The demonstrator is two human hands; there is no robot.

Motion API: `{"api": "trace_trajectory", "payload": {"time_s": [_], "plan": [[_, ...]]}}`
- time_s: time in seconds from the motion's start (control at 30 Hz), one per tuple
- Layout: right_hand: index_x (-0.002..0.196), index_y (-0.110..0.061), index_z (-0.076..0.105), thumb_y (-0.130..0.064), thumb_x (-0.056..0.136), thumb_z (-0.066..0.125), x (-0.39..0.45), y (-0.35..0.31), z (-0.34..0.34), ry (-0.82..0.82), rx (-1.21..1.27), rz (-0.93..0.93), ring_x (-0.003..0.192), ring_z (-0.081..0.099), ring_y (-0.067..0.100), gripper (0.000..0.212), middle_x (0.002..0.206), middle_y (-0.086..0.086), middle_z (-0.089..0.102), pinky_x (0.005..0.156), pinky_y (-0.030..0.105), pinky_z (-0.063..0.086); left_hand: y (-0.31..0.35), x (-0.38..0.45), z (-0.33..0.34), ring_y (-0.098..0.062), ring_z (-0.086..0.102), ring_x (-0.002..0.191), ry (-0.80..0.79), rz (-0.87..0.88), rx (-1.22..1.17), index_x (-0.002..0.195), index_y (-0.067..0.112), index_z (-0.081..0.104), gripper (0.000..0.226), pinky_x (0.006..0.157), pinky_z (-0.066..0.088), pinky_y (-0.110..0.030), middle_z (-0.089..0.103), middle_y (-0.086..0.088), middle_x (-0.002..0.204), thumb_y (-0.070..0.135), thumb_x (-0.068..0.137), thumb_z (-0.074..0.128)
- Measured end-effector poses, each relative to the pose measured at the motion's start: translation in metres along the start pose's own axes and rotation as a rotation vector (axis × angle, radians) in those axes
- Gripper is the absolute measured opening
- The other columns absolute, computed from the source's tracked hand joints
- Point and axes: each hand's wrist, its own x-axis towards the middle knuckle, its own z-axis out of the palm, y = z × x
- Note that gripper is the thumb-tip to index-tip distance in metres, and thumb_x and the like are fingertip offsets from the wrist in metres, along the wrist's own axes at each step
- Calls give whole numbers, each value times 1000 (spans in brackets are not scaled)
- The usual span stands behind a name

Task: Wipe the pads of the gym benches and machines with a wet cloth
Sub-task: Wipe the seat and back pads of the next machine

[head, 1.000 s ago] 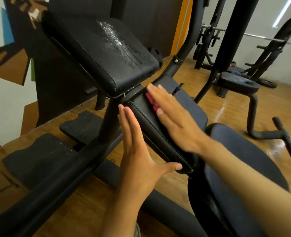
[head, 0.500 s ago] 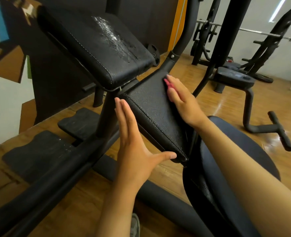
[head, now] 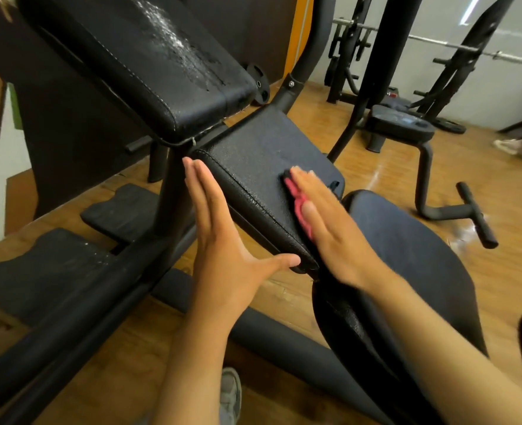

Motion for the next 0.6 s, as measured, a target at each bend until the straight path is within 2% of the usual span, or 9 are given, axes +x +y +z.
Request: {"api": "trace_trajectory", "payload": {"time_s": [0.1,0.13,0.2,0.3,0.4,0.47,0.53,0.6], "plan": [[157,-11,32,-35,105,30,56,58,-5,74,-7,222,153,25,13,57,162,1,36,128,40,12,1,0,0,6,-25,149,2,-3,-2,160,26,-23,163,113,9,-2,-37,14,163,41,52,98],[157,-10,32,-39,104,31,69,71,-9,85,8,313,152,29,15,61,162,4,36,128,41,15,1,0,-1,4,-24,150,3,-9,-8,160,26,-23,163,115,9,-7,-36,14,163,41,52,98],[158,-12,32,-41,105,36,78,80,-13,95,54,422,149,31,12,60,161,3,38,126,43,20,2,0,-1,3,-25,150,6,-9,-11,160,26,-23,164,113,6,-3,-36,13,164,41,52,98],[158,-16,33,-29,110,39,50,41,-10,98,35,322,149,19,1,50,164,0,33,128,42,12,1,-1,0,7,-28,147,5,-5,-2,160,23,-23,164,108,0,5,-37,10,163,37,52,100],[160,-26,30,-33,109,42,-17,-12,2,1,27,89,154,11,0,52,166,-16,24,128,38,11,0,-1,2,5,-28,148,7,-2,-18,159,26,-25,164,110,3,3,-38,12,163,39,53,99],[160,-26,28,-33,108,45,-36,-16,4,-68,1,-25,155,11,3,55,166,-17,23,127,38,13,-1,0,2,3,-28,149,15,9,-15,159,25,-24,163,109,3,4,-38,11,163,45,54,98],[159,-23,31,-31,109,41,-17,-4,-1,-39,-1,-29,155,12,4,52,166,-13,25,128,38,13,0,0,1,4,-28,148,7,0,-22,159,26,-24,164,107,3,6,-37,12,163,42,53,99],[156,-20,31,-29,108,37,23,26,-5,21,4,99,153,12,2,49,165,-7,27,129,40,10,1,0,0,8,-28,147,3,-4,-21,159,27,-24,164,107,1,7,-38,13,163,38,53,100]]}}
